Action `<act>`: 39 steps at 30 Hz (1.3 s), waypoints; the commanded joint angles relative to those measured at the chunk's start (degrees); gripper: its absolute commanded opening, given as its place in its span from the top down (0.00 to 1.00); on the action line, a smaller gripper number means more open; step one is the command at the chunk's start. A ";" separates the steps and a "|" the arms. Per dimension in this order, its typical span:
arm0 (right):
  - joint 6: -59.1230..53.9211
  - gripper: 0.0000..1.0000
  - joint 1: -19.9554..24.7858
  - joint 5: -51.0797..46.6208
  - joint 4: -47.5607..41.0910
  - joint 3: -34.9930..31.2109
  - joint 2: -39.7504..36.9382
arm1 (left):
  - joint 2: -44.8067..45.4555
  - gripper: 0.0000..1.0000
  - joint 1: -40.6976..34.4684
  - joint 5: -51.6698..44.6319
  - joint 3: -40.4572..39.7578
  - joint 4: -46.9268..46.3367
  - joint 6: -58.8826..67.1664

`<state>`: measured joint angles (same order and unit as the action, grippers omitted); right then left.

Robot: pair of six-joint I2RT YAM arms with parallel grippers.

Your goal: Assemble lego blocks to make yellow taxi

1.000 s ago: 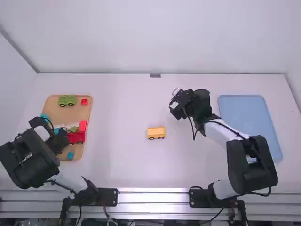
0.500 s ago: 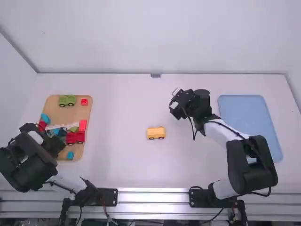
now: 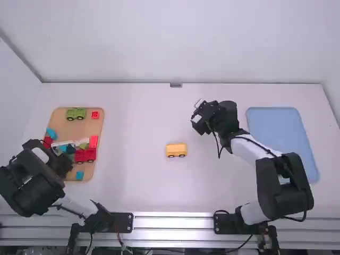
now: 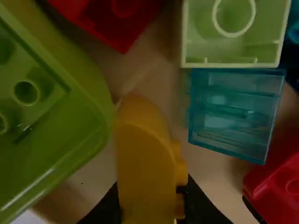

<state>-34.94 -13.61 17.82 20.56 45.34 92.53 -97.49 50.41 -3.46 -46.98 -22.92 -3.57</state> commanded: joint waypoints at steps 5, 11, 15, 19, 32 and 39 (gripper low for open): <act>0.22 0.02 0.15 0.26 0.00 -0.37 -1.51 | -0.76 0.84 -0.15 -1.68 0.42 -0.26 0.00; 0.24 0.01 0.09 0.33 0.04 -0.37 -1.51 | 1.55 0.94 -0.28 -1.70 -3.65 -5.46 0.00; 5.09 0.01 0.09 2.01 -0.17 0.66 -1.51 | 7.48 0.96 -2.43 -1.70 -4.04 -6.51 0.00; 8.17 0.01 0.09 8.50 -6.32 5.51 -1.51 | 16.68 0.96 -6.71 -1.73 -3.85 -7.41 0.68; 17.11 0.02 0.17 26.25 -21.07 21.18 -1.44 | 31.17 0.98 -38.47 -9.81 -3.82 -1.14 14.29; 25.22 0.02 0.07 31.80 -17.51 21.44 0.52 | 27.41 0.98 -50.38 -17.46 -2.56 6.97 24.48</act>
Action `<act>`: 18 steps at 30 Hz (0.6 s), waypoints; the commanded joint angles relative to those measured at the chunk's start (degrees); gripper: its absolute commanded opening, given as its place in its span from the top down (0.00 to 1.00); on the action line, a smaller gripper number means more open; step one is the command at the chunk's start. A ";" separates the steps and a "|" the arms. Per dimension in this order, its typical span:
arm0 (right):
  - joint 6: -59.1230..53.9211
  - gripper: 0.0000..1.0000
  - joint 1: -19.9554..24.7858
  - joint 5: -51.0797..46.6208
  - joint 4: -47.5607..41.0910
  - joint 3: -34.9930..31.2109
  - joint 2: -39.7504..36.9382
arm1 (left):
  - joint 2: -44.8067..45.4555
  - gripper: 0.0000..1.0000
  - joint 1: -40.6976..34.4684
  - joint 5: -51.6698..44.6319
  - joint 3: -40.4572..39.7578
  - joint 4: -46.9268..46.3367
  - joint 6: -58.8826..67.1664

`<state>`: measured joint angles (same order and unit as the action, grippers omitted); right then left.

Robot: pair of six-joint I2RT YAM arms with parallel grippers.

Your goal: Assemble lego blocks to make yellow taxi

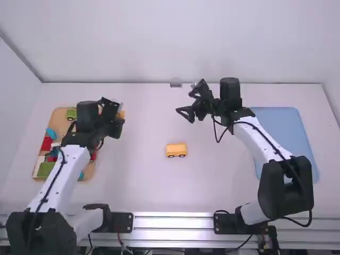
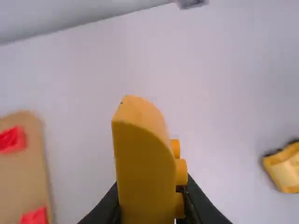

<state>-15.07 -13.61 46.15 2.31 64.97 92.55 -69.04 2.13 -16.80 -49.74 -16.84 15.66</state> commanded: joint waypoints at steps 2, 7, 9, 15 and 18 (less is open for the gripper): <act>9.97 0.01 0.07 3.58 4.09 1.84 2.80 | -2.03 0.97 -4.28 -4.90 0.94 4.13 5.20; 16.72 0.01 0.87 16.41 13.22 1.81 9.29 | -5.68 0.94 -10.03 -5.25 3.67 14.34 6.14; 20.33 0.02 0.92 18.60 16.96 1.81 11.32 | -7.50 0.95 -11.67 -5.22 4.28 18.12 3.87; 22.38 0.14 -0.94 18.12 23.32 1.81 15.85 | -14.25 0.98 -15.93 -4.68 4.48 29.73 -2.56; 22.40 0.23 -1.81 16.52 23.30 1.81 15.89 | -17.77 0.98 -17.57 -2.45 4.48 35.52 -6.45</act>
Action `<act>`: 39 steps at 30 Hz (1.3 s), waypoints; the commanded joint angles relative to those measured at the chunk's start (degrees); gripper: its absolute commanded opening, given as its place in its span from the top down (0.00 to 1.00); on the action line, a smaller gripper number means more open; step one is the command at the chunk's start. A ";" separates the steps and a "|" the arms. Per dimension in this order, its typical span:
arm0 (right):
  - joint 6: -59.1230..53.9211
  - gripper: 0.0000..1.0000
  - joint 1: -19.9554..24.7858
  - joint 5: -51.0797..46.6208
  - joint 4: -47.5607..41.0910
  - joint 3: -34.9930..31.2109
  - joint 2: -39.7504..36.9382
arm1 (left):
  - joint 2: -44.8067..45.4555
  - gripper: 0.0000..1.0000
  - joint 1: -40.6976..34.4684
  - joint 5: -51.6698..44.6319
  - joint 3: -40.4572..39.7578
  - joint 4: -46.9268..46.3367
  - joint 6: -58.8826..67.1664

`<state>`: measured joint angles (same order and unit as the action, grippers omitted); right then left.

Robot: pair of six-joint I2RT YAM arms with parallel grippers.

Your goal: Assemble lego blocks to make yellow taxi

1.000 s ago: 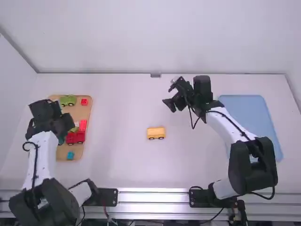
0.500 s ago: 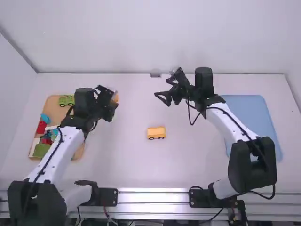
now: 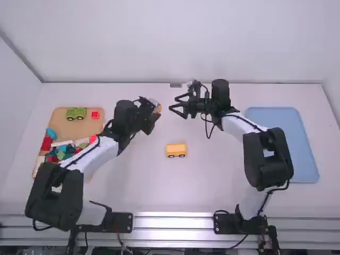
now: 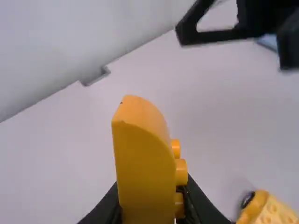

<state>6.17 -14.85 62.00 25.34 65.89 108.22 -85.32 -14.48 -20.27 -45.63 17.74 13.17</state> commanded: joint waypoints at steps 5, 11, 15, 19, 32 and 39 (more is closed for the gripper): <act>1.14 0.28 -2.23 -5.16 -0.22 0.90 0.22 | -5.66 0.98 -2.78 1.92 0.37 9.18 -9.22; 1.57 0.32 -3.21 -5.73 0.00 0.90 0.22 | -7.15 0.98 -2.84 1.81 0.37 13.53 -12.66; 3.23 0.32 -3.21 -9.33 0.07 0.83 0.22 | -7.28 0.98 -3.19 1.68 0.37 14.75 -13.84; 3.26 0.33 -4.20 -9.38 1.33 0.83 0.22 | -7.28 0.98 -4.24 1.68 0.37 15.37 -13.84; 3.28 0.49 -4.70 -9.38 1.51 0.83 0.22 | -7.26 0.98 -7.65 6.99 0.37 17.31 -16.50; 3.26 0.44 -4.70 -9.35 2.32 0.83 0.22 | -7.26 0.98 -7.65 12.37 0.39 16.94 -18.08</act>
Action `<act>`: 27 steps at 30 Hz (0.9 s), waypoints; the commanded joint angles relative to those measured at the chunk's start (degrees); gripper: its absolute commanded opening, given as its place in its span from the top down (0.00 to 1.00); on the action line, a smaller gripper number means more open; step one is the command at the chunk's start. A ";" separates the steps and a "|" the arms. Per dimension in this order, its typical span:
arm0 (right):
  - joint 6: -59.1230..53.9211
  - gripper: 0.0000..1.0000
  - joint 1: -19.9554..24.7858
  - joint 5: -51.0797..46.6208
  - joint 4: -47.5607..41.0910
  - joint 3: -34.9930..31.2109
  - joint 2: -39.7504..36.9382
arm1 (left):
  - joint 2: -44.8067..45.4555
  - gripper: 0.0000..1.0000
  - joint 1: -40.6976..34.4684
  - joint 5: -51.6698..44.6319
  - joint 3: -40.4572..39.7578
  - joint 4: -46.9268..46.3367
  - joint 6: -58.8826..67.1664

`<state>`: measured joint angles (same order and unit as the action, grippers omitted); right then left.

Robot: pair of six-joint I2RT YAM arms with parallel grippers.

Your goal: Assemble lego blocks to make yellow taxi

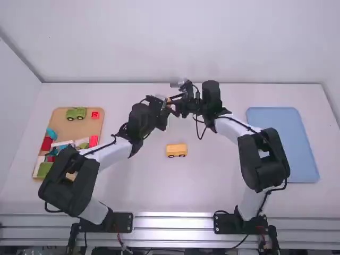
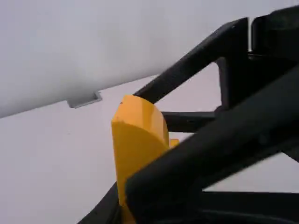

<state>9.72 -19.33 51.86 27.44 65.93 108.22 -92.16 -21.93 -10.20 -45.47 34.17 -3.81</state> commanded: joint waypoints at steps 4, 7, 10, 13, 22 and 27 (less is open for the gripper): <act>0.57 0.45 -0.22 0.96 0.68 0.79 0.22 | -0.42 0.98 -0.20 2.16 0.22 1.05 -1.11; 0.39 0.45 -0.22 2.34 0.66 0.79 0.22 | -0.42 0.98 -0.20 1.90 0.22 1.64 -1.11; 0.37 0.44 -0.22 2.21 0.66 0.79 0.22 | -0.42 0.98 -0.20 0.15 0.22 2.14 -1.09; 0.39 0.44 -0.22 2.27 0.66 0.79 0.22 | -0.42 0.98 -0.20 -1.22 0.22 2.49 -1.11; 0.37 0.56 -0.22 2.29 0.63 0.79 0.22 | -0.42 0.98 -0.20 -3.72 0.22 2.51 -0.31; 0.37 0.69 -0.22 2.29 0.59 0.79 0.22 | -0.42 0.98 -0.20 -3.74 0.22 2.99 -0.52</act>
<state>10.39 -19.07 52.31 28.23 65.93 108.20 -92.47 -21.93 -12.82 -45.45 36.36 -4.56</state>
